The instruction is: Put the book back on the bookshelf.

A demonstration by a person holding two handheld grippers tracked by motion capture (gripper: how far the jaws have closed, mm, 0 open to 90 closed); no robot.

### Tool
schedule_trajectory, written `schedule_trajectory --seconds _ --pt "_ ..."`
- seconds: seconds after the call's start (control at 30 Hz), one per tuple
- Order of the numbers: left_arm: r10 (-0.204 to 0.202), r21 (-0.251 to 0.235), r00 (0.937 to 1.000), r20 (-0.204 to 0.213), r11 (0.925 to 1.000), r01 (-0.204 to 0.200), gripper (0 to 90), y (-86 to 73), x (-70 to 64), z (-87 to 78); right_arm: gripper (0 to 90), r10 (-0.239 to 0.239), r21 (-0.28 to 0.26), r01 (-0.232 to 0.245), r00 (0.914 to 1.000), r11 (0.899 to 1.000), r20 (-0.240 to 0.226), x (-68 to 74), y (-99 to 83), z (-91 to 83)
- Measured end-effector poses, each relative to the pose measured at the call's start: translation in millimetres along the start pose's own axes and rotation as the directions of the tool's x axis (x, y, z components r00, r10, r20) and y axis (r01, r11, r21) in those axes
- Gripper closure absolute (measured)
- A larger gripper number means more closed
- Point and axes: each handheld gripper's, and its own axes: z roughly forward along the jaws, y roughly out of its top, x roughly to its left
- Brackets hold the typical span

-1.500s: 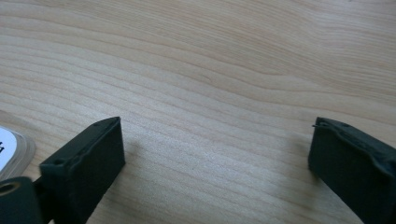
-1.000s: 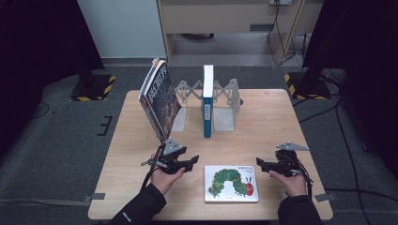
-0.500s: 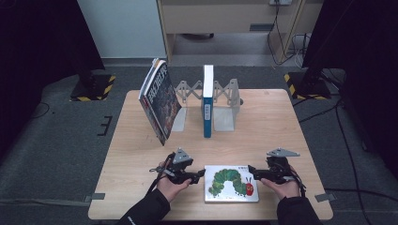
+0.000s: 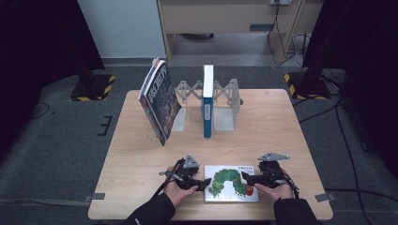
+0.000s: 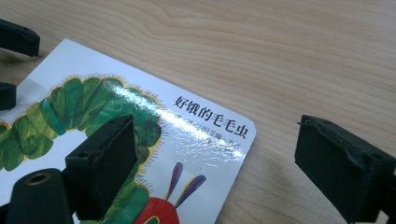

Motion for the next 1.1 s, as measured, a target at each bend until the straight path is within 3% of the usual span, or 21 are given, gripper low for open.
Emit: schedule_trajectory --seconds 0.1,0.3,0.53,0.6,0.73,0.93,1.1 --pt "-0.018 -0.012 0.9998 0.005 0.9998 0.018 23.6 -2.1 1.6 1.5 13.0 -0.005 0.012 0.005 1.0 1.0 -0.003 1.6 -1.1 1.9" --pt "0.008 -0.083 1.0 0.0 0.9965 -0.008 16.7 -7.9 2.7 6.8 13.3 -0.016 0.035 0.017 0.9998 0.999 -0.007 3.7 -4.0 5.4" --pt "0.02 -0.075 0.9998 0.007 0.997 -0.02 13.4 -7.3 1.5 7.9 13.4 -0.011 0.035 0.011 0.9999 0.999 -0.008 3.6 -6.3 6.3" --pt "0.036 -0.061 0.9993 0.011 0.9975 -0.035 6.1 -7.1 0.1 8.6 13.4 -0.008 0.033 0.008 0.9999 0.999 -0.011 4.5 -7.6 5.9" --pt "0.041 -0.049 0.9992 0.0 0.998 -0.04 1.8 -7.1 -1.6 9.5 13.4 -0.009 0.037 0.008 1.0 0.999 0.002 3.0 -7.9 5.4" --pt "0.038 -0.051 0.9993 0.002 0.998 -0.038 1.8 -7.2 -1.2 9.4 13.5 0.03 0.033 -0.03 0.9995 0.999 0.002 -0.1 -10.6 1.5" --pt "0.046 -0.047 0.9989 0.007 0.9978 -0.046 1.3 -7.7 -1.2 8.9 14.4 0.024 0.041 -0.024 0.9997 0.999 -0.009 1.8 -11.8 1.9"
